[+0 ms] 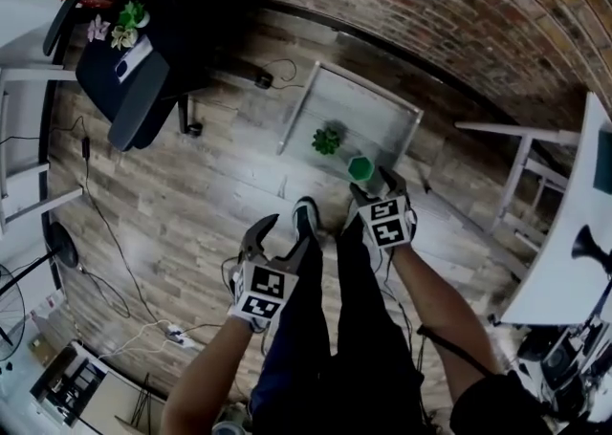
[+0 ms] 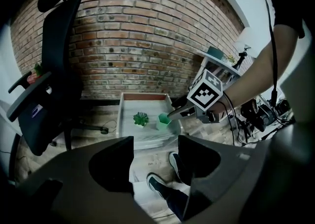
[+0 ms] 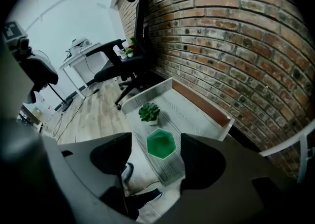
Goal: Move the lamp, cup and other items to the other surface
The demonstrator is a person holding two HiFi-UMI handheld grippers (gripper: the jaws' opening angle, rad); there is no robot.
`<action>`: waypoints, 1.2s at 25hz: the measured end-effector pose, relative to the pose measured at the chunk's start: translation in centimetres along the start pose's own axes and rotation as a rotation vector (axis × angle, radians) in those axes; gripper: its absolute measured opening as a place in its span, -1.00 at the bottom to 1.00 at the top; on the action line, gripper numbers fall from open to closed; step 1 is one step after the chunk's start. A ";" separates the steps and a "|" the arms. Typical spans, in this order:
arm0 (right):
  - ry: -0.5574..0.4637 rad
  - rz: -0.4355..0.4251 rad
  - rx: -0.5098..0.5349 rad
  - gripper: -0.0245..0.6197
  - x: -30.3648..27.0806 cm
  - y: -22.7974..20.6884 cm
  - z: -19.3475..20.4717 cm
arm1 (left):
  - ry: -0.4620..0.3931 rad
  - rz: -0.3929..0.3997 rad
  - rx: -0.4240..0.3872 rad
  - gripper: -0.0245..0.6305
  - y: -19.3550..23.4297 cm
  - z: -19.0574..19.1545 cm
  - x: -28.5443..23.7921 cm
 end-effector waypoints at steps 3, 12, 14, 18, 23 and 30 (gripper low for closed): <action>0.029 0.004 0.029 0.06 -2.2 0.1 0.9 | 0.006 0.003 0.015 -0.08 0.5 1.3 -1.4; 0.071 0.007 0.050 0.13 -6.2 -0.4 2.2 | 0.009 0.021 0.032 -0.08 0.8 2.3 -3.5; 0.085 0.018 0.075 0.16 -6.8 -0.3 2.6 | 0.013 0.022 0.037 -0.09 1.0 2.6 -3.6; 0.105 0.047 0.120 0.19 -7.8 -0.5 3.4 | 0.016 0.021 0.057 -0.09 1.5 3.3 -3.6; 0.111 0.058 0.175 0.12 -8.5 -0.9 3.2 | 0.016 0.016 0.077 -0.09 1.7 4.0 -3.6; 0.124 0.026 0.175 0.04 -6.8 -0.1 2.4 | -0.007 0.015 0.101 -0.11 1.6 3.2 -2.0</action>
Point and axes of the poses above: the fingertips, and each gripper's own axes: x backward along the fingers, y to its left, z out of its underside, the point moved 2 cm from there along x, backward along the fingers, and after that the axes turned 6 degrees about y, right-handed, at the moved point
